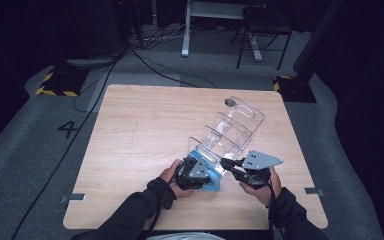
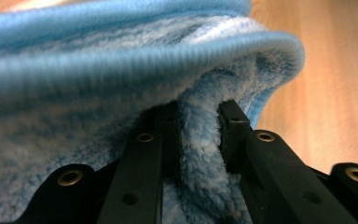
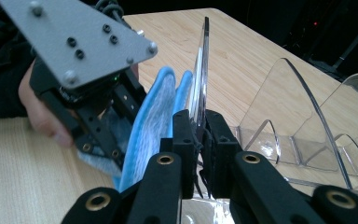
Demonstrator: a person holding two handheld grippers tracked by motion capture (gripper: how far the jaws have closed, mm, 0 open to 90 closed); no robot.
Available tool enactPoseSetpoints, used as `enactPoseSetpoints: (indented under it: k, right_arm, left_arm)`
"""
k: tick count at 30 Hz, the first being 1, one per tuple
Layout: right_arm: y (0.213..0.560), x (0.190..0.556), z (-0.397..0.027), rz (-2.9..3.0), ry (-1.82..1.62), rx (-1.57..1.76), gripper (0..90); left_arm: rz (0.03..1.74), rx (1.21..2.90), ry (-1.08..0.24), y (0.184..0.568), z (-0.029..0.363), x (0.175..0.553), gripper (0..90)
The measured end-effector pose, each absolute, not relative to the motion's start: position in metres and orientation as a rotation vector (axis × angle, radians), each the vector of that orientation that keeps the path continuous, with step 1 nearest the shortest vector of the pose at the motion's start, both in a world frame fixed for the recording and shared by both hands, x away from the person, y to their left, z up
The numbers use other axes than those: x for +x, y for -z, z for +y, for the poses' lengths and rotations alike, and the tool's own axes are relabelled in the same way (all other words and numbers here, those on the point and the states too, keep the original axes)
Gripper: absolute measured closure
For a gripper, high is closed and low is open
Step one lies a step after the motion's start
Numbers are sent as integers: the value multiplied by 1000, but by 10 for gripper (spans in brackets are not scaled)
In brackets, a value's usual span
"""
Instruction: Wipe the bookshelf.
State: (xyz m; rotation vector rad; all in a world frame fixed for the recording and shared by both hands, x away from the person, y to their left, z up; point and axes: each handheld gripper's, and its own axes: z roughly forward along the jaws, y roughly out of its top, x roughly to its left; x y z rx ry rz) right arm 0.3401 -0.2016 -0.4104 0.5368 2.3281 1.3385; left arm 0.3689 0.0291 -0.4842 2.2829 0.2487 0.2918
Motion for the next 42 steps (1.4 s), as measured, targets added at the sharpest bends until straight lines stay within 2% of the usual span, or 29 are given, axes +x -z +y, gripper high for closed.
enactPoseSetpoints:
  k: [11,17,22,26,31,38,42]
  right_arm:
    - [410,340,-201,2327,-1339,544,854]
    - [410,340,-202,2327,-1340,546,853]
    - [410,340,-201,2327,-1340,550,854]
    - [410,340,-201,2327,-1343,551,853]
    - [411,341,-201,2327,-1346,549,852]
    - [411,340,-201,2324,-1344,547,852]
    - [411,340,-201,2322,-1343,547,852]
  left_arm:
    - [424,2283,-404,476,73,396,750]
    - [492,2146,-481,454,94,398,750]
    - [473,2000,-543,426,99,388,749]
    - [432,1949,-532,416,95,382,750]
    - [367,1937,-450,418,78,374,750]
    - [233,2049,-361,435,47,361,749]
    - [216,2102,-331,449,33,357,747]
